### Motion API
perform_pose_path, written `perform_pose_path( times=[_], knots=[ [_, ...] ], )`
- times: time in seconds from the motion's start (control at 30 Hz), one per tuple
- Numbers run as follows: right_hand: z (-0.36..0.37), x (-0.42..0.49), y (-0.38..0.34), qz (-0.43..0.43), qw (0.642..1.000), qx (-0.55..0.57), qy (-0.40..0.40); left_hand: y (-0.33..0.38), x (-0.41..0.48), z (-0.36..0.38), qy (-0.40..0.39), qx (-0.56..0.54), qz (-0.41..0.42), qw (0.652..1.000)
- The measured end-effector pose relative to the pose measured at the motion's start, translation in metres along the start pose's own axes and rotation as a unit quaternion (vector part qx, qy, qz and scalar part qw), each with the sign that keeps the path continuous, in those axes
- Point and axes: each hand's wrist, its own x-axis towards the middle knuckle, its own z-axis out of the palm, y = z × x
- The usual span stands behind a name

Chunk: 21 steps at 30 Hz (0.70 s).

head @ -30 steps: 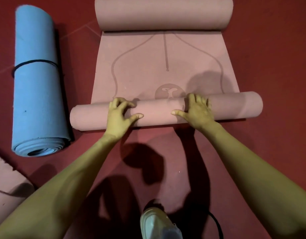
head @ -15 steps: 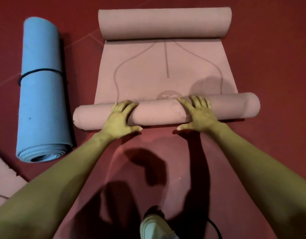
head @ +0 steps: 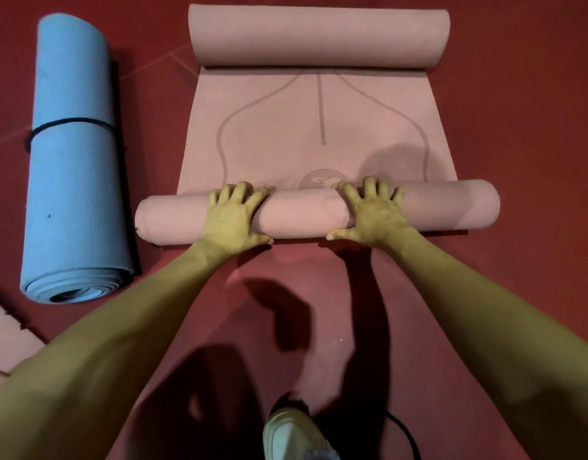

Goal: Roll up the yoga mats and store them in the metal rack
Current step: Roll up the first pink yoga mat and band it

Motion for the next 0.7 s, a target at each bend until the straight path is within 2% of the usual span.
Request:
perform_pose_path(
  times=[0.17,0.3,0.47,0.6,0.7],
  knots=[
    [0.002,-0.011,-0.003,-0.017,0.998,-0.036,0.044,-0.002,-0.003,-0.002,0.005,0.029,0.022,0.999],
    [0.021,-0.04,-0.004,-0.042,0.991,-0.008,0.129,0.0,-0.035,0.003,0.035,0.036,0.054,0.997],
    [0.045,-0.091,-0.016,-0.04,0.99,-0.018,0.135,0.007,-0.091,0.002,0.041,0.008,0.067,0.997],
    [0.061,-0.131,-0.021,-0.037,0.987,0.012,0.154,0.012,-0.126,-0.002,0.036,-0.025,0.098,0.994],
    [0.065,-0.145,-0.022,-0.026,0.983,0.051,0.174,0.013,-0.134,-0.004,0.007,-0.038,0.081,0.996]
  ],
)
